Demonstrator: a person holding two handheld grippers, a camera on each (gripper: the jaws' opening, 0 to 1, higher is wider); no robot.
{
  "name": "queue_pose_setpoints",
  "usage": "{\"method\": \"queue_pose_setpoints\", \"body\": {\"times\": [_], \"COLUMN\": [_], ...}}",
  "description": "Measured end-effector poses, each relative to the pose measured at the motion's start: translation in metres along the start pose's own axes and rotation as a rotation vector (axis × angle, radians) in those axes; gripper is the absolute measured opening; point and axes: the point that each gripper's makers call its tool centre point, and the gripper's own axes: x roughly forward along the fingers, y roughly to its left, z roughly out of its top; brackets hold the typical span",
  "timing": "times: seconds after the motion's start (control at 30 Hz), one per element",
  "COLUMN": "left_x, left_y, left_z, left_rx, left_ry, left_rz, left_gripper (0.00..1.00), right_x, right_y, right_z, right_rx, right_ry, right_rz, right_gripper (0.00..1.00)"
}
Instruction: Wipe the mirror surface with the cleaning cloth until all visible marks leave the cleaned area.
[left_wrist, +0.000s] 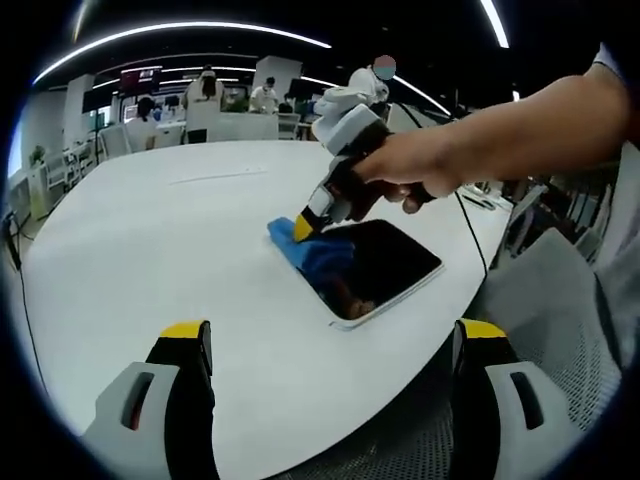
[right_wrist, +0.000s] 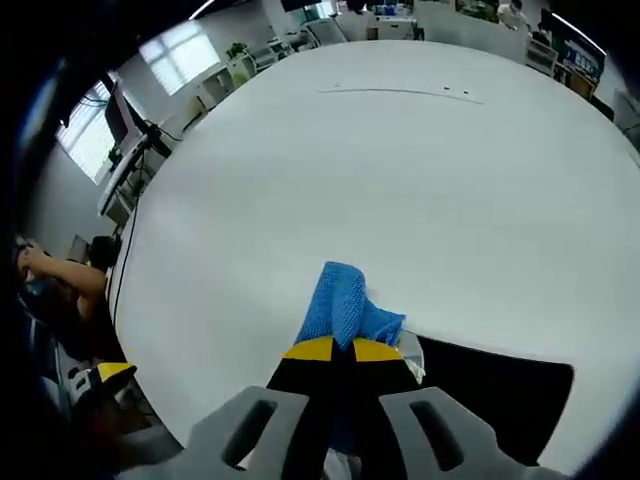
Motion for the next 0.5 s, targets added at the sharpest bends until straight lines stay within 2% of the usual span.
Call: {"method": "queue_pose_setpoints", "body": {"times": [0.4, 0.5], "left_x": [-0.002, -0.001], "left_y": [0.005, 0.005], "left_z": [0.002, 0.000], "left_rx": [-0.008, -0.001], "left_ry": [-0.018, -0.001], "left_rz": [0.015, 0.012], "left_gripper": [0.99, 0.99], "right_x": [-0.013, -0.012], "right_y": [0.002, 0.000], "right_z": [-0.008, -0.007], "right_rx": [0.004, 0.006], "right_ry": [0.008, 0.016], "right_rz": [0.008, 0.001], "right_gripper": [0.00, 0.00]}}
